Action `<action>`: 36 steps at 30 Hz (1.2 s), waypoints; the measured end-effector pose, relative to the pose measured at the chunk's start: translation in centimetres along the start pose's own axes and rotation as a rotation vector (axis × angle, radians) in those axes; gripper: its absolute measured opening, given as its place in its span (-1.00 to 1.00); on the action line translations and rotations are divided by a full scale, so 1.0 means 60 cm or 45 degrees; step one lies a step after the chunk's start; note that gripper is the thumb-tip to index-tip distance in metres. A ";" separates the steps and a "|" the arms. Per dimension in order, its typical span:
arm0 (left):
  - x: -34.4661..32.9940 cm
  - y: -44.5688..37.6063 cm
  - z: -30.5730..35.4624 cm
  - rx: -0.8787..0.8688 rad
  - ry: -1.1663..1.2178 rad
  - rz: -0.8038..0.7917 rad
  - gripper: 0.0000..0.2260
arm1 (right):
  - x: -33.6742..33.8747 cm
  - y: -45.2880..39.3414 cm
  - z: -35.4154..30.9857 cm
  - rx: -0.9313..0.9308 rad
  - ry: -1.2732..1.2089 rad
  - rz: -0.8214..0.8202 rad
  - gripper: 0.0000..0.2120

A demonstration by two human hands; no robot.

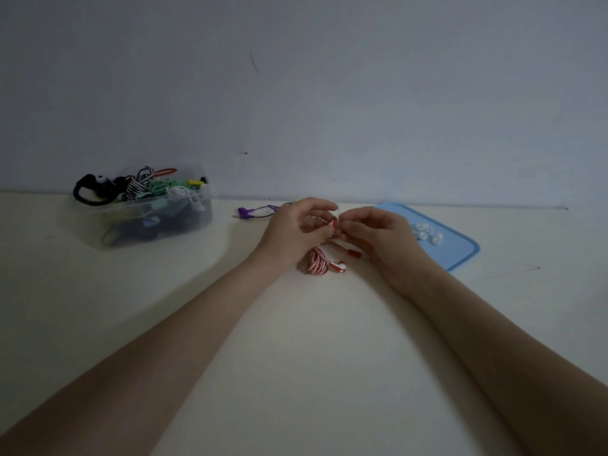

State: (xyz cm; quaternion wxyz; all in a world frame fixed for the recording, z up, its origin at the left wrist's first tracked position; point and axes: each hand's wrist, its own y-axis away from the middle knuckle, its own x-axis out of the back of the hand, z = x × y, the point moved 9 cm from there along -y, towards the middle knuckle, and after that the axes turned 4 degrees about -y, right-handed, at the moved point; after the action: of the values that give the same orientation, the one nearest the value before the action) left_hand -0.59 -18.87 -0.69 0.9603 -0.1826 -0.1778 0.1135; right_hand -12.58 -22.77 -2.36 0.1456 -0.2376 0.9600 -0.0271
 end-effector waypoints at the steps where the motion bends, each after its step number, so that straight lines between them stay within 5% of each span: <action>1: 0.000 -0.001 0.000 -0.001 -0.001 0.006 -0.75 | 0.003 -0.001 0.001 -0.005 -0.068 0.007 -0.89; 11: -0.006 0.000 -0.001 -0.018 -0.072 -0.025 -0.75 | 0.008 -0.008 0.006 0.044 0.142 0.035 -0.90; 16: 0.004 -0.005 -0.008 -0.006 -0.159 0.056 -0.76 | 0.015 -0.007 -0.039 0.217 0.663 0.089 -0.83; 20: 0.003 -0.002 -0.009 0.021 -0.115 0.052 -0.82 | -0.032 0.006 -0.045 0.025 1.009 -0.404 -0.97; 24: 0.005 -0.002 -0.008 0.020 -0.098 0.050 -0.78 | -0.064 0.020 -0.009 -0.093 1.488 -0.667 -0.83; 29: 0.004 -0.002 -0.008 -0.005 -0.174 0.072 -0.73 | -0.050 0.008 -0.009 0.001 1.458 -0.545 -0.90; 36: 0.014 -0.001 -0.005 -0.009 -0.135 0.146 -0.82 | 0.007 -0.011 -0.028 0.335 1.287 -0.070 -0.91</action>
State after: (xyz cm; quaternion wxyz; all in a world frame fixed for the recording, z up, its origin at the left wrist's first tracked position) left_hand 0.31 -18.77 -0.67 0.9408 -0.1896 -0.2182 0.1770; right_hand -13.11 -23.59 -0.75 -0.3080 -0.1996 0.8924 -0.2626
